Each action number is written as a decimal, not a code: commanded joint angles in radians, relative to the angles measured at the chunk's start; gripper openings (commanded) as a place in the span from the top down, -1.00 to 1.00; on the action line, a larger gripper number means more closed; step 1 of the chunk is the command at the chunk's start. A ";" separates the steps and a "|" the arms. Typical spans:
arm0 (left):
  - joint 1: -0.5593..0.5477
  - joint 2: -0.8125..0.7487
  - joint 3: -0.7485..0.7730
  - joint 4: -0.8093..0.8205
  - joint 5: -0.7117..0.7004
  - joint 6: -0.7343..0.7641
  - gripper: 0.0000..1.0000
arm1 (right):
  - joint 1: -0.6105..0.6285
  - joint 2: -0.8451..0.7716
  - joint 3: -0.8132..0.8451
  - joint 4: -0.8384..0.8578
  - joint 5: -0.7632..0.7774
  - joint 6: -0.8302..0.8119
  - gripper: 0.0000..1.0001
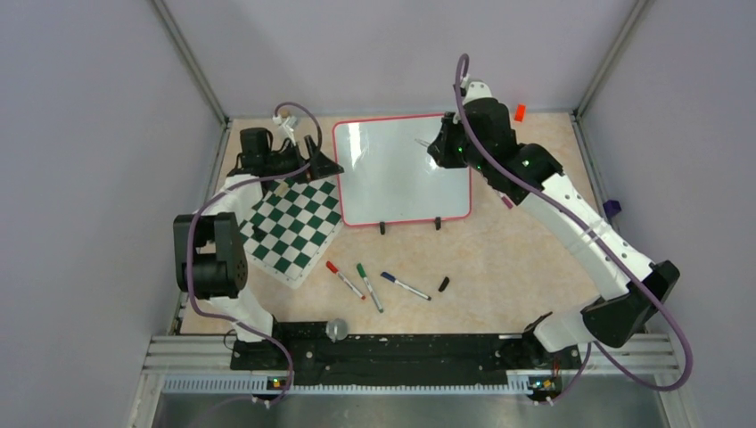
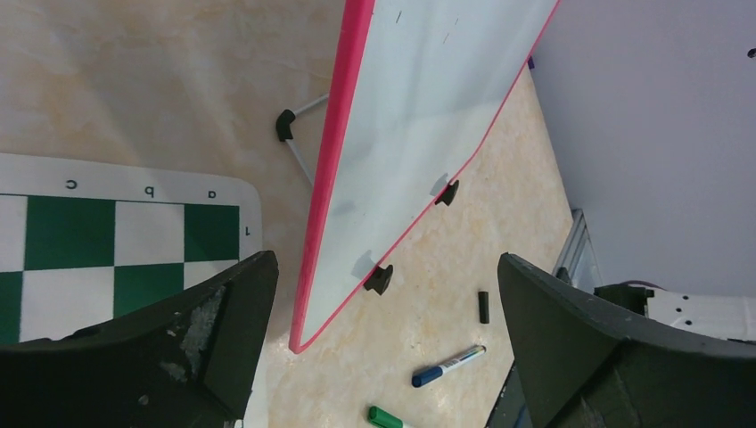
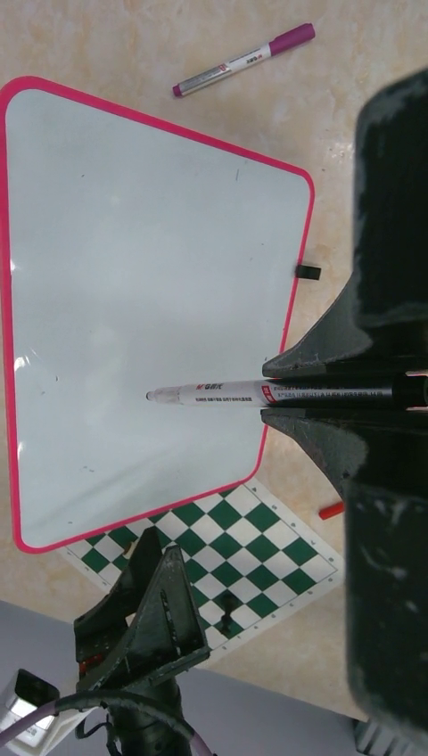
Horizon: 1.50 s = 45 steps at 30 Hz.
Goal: Write a sentence on the whiteboard
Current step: Hold the whiteboard on the whiteboard stand.
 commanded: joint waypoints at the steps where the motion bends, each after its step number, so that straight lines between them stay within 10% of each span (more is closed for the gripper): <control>1: 0.006 0.033 0.021 0.108 0.128 -0.053 -0.97 | -0.007 -0.014 0.046 0.037 -0.010 -0.026 1.00; 8: 0.007 0.016 0.148 -0.190 -0.062 0.101 -0.97 | -0.007 -0.040 0.028 0.045 -0.035 -0.045 1.00; 15: 0.014 0.117 0.265 -0.337 0.154 0.189 -0.98 | -0.007 -0.020 0.029 0.075 -0.031 -0.070 1.00; 45: 0.078 0.244 0.109 0.035 0.315 -0.029 -0.97 | -0.007 0.119 0.086 0.157 -0.056 -0.043 1.00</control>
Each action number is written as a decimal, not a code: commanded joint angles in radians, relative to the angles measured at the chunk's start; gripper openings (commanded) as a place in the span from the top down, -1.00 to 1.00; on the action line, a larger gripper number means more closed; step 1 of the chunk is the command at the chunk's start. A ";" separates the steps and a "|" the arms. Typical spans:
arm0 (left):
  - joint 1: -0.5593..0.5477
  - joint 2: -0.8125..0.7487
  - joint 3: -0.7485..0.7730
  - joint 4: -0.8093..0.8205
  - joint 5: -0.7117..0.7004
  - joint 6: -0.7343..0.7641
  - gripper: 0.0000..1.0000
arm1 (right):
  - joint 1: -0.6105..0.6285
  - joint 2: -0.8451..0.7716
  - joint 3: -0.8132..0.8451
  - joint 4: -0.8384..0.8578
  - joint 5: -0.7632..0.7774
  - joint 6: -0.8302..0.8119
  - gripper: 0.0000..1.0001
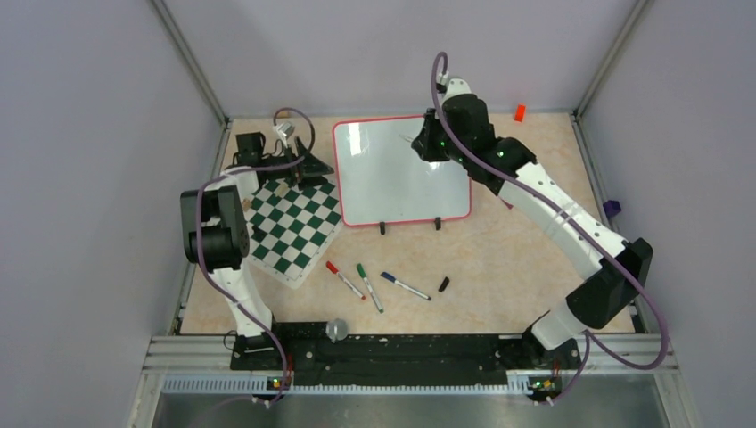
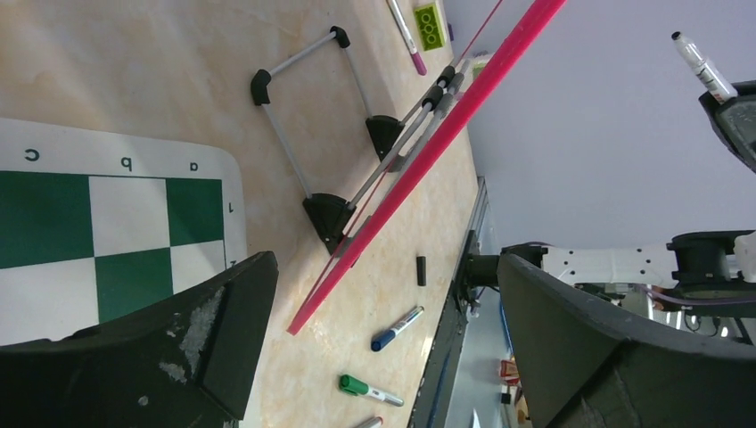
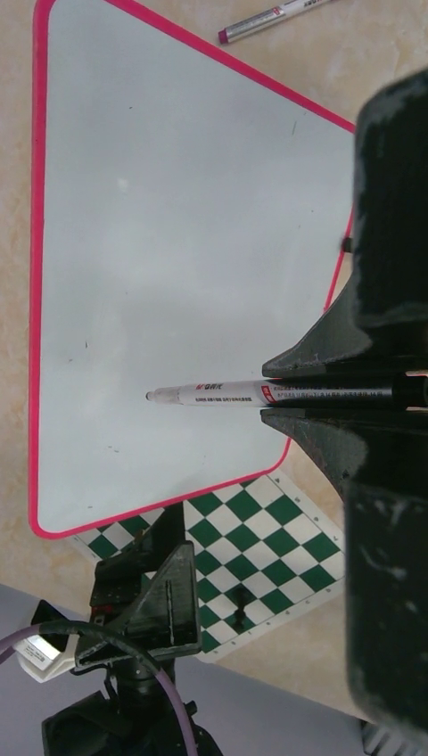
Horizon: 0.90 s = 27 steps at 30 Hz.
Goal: Write a sentence on the whiteboard
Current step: Hold the whiteboard on the whiteboard stand.
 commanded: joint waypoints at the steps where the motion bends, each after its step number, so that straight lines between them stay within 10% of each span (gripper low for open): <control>1: -0.013 -0.025 -0.029 0.102 0.004 0.071 -0.97 | -0.007 0.015 0.075 0.032 -0.016 -0.037 1.00; 11: -0.022 -0.056 -0.126 0.220 0.024 0.323 -0.97 | -0.007 0.070 0.122 0.030 -0.065 -0.047 1.00; 18: -0.023 -0.013 -0.126 0.382 0.044 0.180 -0.46 | -0.007 0.060 0.102 0.037 -0.086 -0.042 1.00; 22: -0.025 0.012 -0.107 0.446 0.072 0.142 -0.89 | -0.007 0.052 0.085 0.053 -0.090 -0.038 1.00; 27: -0.033 0.073 -0.088 0.619 0.102 -0.051 -0.75 | -0.007 0.060 0.085 0.066 -0.091 -0.035 1.00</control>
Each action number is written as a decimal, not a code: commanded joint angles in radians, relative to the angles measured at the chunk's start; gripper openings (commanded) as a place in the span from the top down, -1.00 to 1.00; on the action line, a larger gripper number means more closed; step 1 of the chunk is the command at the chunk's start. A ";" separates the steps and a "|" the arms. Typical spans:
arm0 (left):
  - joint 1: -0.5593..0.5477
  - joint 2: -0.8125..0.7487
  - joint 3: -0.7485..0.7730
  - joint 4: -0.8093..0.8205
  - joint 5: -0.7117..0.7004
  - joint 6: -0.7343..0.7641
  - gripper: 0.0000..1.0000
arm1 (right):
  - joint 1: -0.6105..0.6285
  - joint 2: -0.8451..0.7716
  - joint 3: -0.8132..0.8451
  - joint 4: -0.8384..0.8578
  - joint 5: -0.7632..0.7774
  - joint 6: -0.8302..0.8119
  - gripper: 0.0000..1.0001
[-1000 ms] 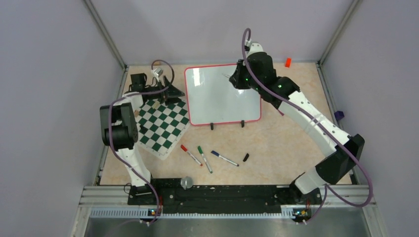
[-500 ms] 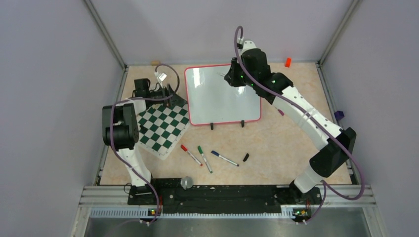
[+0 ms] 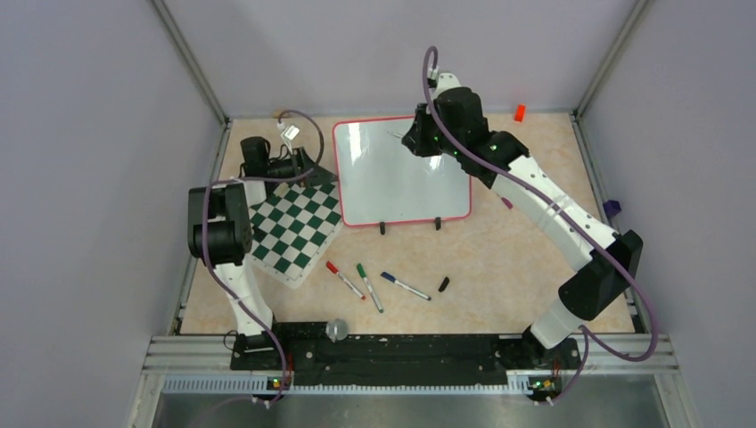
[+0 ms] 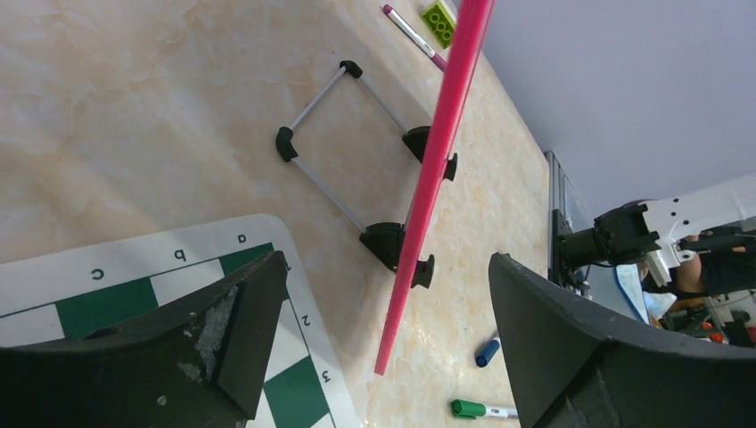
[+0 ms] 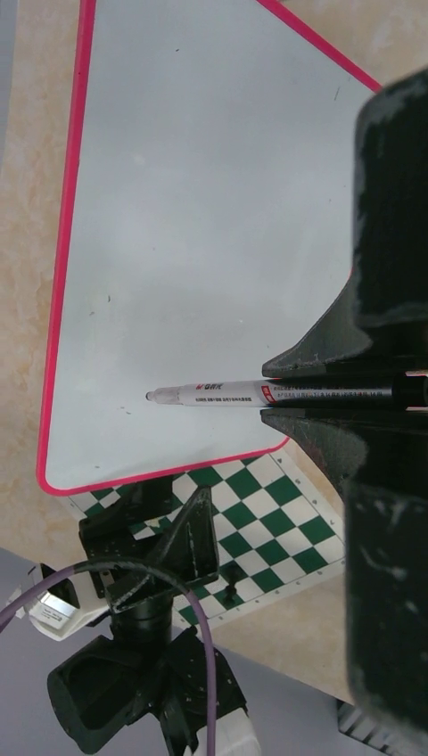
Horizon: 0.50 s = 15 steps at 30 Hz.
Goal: Write a sentence on the whiteboard
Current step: Hold the whiteboard on the whiteboard stand.
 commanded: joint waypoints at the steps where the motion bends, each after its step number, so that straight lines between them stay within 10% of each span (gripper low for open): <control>1: -0.013 0.069 0.050 0.229 0.045 -0.225 -0.65 | -0.007 -0.008 0.017 0.056 -0.009 -0.001 1.00; 6: -0.022 0.137 0.015 0.669 0.067 -0.554 -0.63 | -0.007 -0.005 0.014 0.067 0.003 0.005 1.00; 10: -0.026 0.151 0.031 0.704 0.090 -0.555 -0.79 | -0.007 -0.008 0.009 0.073 0.009 0.008 1.00; 15: -0.028 0.217 0.014 1.276 0.080 -0.860 -0.63 | -0.006 -0.006 0.008 0.077 0.007 0.015 1.00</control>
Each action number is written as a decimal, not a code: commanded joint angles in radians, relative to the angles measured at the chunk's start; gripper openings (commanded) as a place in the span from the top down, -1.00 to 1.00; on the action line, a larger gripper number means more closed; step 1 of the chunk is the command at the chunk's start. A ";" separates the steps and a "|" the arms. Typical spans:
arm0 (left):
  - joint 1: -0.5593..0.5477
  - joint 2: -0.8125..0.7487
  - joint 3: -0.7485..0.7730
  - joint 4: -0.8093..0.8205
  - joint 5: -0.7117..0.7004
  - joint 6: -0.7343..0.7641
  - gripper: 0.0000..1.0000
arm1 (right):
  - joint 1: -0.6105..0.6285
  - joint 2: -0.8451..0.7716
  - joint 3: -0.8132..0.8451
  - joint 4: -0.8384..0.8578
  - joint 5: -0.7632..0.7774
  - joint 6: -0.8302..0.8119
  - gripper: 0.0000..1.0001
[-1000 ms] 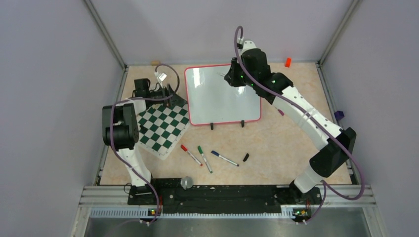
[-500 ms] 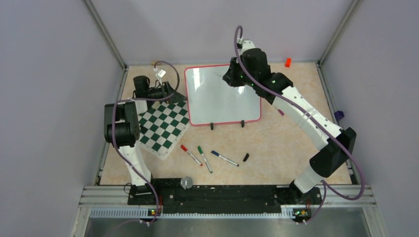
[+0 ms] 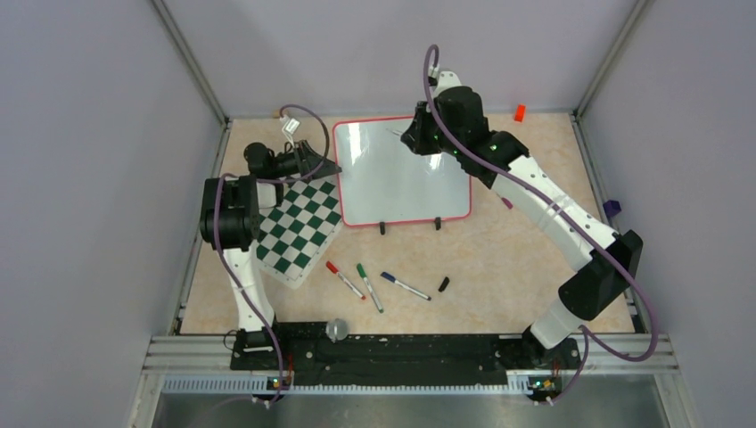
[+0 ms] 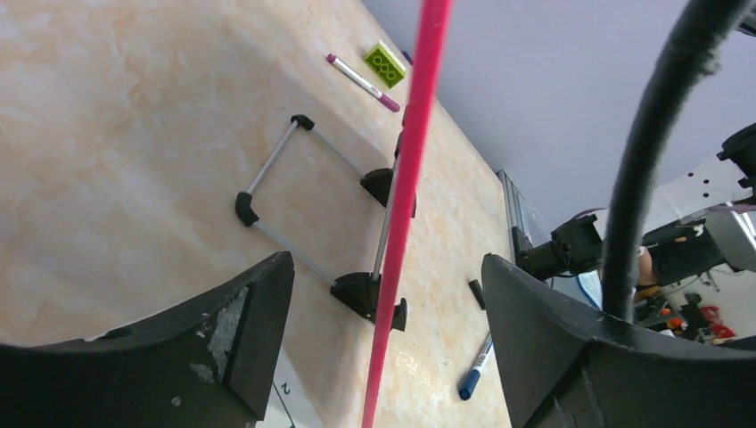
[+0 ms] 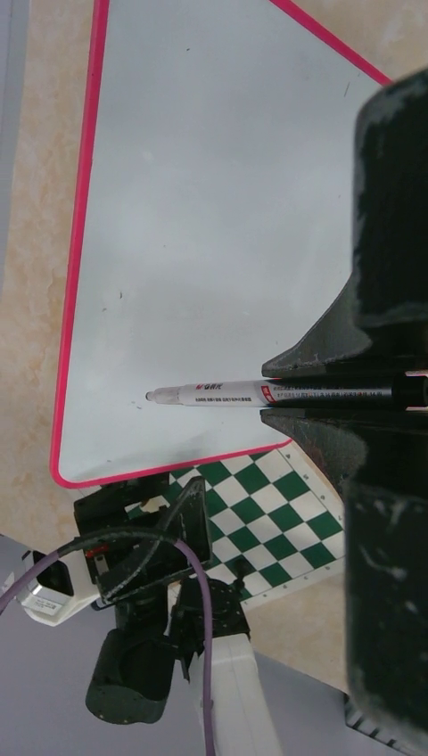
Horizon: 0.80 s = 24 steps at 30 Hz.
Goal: Write a sentence on the whiteboard
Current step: Hold the whiteboard on the whiteboard stand.
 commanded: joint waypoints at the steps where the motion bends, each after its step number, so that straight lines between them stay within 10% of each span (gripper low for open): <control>1: -0.004 0.039 0.000 0.503 0.014 -0.227 -0.56 | -0.007 -0.005 0.008 0.051 0.005 0.011 1.00; 6: -0.009 0.041 0.012 0.504 0.047 -0.242 0.18 | -0.006 0.001 0.008 0.057 -0.001 0.018 1.00; 17: -0.019 0.067 0.000 0.505 0.041 -0.242 -0.11 | -0.007 0.002 -0.002 0.071 -0.009 0.042 1.00; 24: -0.026 0.097 0.010 0.504 0.040 -0.246 0.03 | -0.006 0.003 -0.007 0.072 -0.019 0.047 1.00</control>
